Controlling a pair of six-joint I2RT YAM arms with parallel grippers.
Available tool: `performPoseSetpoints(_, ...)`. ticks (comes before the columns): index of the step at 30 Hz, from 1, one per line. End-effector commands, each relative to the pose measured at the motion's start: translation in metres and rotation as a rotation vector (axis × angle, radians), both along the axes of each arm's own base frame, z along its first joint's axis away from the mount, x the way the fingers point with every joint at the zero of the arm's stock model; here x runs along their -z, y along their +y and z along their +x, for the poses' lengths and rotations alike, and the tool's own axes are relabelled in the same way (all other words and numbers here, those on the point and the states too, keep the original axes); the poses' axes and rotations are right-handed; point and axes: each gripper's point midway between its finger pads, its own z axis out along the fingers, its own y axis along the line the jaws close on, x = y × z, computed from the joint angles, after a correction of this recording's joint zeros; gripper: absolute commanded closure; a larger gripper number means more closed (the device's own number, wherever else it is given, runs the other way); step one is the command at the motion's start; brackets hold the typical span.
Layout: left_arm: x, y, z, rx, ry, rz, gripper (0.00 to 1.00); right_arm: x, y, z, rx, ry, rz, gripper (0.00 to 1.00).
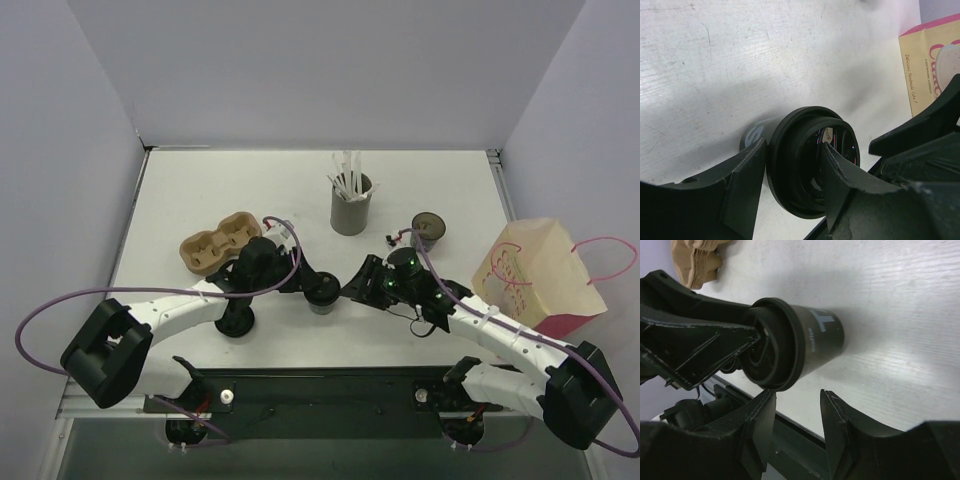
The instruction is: Pack the takeout coffee
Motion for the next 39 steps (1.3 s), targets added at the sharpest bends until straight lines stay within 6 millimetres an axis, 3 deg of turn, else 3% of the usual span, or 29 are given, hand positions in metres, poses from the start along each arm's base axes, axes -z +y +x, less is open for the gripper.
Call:
performPoseSetpoints(1,0.063,0.032,-0.032,-0.008,0.148,0.192,0.46,-0.017,0.029,0.002,-0.016,-0.046,0.111,0.59)
performPoseSetpoints(17,0.066,0.035,-0.037,-0.032,0.156,0.189,0.46,0.012,0.036,0.0,0.027,-0.012,0.076,0.65)
performPoseSetpoints(30,0.071,0.041,-0.047,-0.06,0.172,0.188,0.47,0.039,0.008,0.013,0.109,-0.051,-0.053,0.74)
performPoseSetpoints(39,0.073,0.041,-0.049,-0.065,0.179,0.186,0.48,0.039,-0.004,0.038,0.121,-0.082,-0.101,0.74)
